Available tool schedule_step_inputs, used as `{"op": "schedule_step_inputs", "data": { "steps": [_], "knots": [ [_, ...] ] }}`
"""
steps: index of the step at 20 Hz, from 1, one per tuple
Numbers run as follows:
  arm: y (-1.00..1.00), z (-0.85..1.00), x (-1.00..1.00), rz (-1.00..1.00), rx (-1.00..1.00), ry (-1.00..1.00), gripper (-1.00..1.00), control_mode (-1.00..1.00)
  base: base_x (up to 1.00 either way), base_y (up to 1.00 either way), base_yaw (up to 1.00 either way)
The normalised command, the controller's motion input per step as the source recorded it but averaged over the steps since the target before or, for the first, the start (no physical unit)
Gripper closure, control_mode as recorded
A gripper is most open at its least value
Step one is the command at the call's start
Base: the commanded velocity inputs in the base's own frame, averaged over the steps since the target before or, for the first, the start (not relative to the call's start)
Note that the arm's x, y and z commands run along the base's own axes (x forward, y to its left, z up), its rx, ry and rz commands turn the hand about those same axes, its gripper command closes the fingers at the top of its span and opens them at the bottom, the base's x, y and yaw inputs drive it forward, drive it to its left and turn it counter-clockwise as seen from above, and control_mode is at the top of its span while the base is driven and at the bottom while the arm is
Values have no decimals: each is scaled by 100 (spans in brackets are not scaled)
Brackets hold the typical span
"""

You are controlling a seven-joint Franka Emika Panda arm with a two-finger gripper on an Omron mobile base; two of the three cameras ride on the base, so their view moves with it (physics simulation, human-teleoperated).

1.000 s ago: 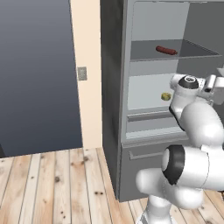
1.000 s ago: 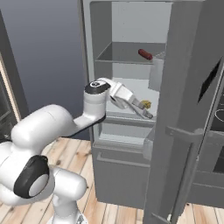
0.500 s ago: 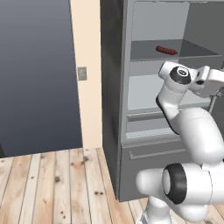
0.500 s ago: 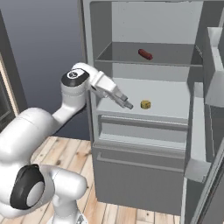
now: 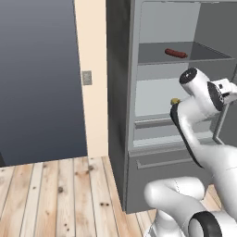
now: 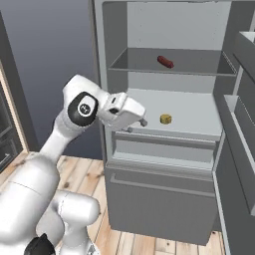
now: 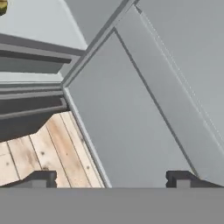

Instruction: Retrieve the sausage and cheese from the fridge and place them on the cutting board on the counter.

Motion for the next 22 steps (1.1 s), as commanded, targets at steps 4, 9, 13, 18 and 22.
{"op": "schedule_step_inputs", "data": {
  "steps": [4, 9, 13, 18, 22],
  "knots": [
    [24, 37, 78, 56, 70, 24, -100, -100, 0, 0, 0],
    [43, 40, 43, 61, 50, 12, -100, -100, 0, 0, 0],
    [74, 3, -17, 50, 19, -24, -100, -100, 0, 0, 0],
    [98, 0, -20, 32, 3, -18, -100, -100, 0, 0, 0],
    [67, 26, -19, 6, 2, -2, -100, -100, 0, 0, 0]
  ]
}}
